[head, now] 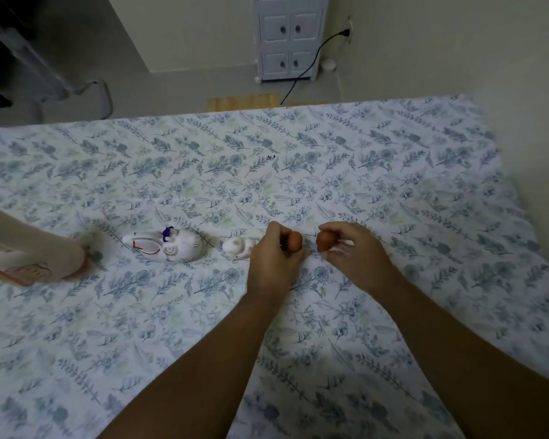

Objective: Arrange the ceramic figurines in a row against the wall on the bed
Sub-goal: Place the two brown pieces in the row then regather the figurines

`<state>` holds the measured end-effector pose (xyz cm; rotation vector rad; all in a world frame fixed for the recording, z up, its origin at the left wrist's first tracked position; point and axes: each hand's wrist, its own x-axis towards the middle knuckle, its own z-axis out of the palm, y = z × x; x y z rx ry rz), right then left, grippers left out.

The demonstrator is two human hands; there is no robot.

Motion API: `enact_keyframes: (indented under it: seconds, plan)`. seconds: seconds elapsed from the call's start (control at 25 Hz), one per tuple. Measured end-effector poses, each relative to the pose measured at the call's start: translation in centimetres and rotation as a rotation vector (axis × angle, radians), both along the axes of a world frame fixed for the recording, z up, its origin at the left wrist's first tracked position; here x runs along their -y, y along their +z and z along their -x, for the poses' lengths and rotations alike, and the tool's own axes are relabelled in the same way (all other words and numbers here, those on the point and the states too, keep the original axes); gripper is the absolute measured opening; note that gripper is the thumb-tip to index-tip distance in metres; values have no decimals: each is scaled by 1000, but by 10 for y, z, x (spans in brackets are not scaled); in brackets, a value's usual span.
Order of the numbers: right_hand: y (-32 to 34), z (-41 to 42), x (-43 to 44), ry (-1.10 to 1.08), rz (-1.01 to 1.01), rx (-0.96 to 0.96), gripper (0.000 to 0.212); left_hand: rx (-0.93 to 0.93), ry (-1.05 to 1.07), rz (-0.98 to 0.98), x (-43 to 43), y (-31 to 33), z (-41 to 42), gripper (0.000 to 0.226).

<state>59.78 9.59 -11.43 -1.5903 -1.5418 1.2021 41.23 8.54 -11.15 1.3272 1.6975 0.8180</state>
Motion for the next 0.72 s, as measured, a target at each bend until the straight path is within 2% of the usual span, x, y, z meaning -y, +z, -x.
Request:
enact_keyframes:
  seconds: [0.16,0.28,0.52,0.72]
  plan:
    - [-15,17,5,-189,34,-80,54,-14,33,-17,0,-5,-3,38]
    - [-23,19,5,-269,50,-106,50,33,20,-18,-1,-7,-3,29]
    - [-23,2,-3,-60,26,-3,53,13,49,18,0,-5,-6,26]
    - [-23,8,1,-33,-32,73,43,-9,33,21,1,-5,-7,23]
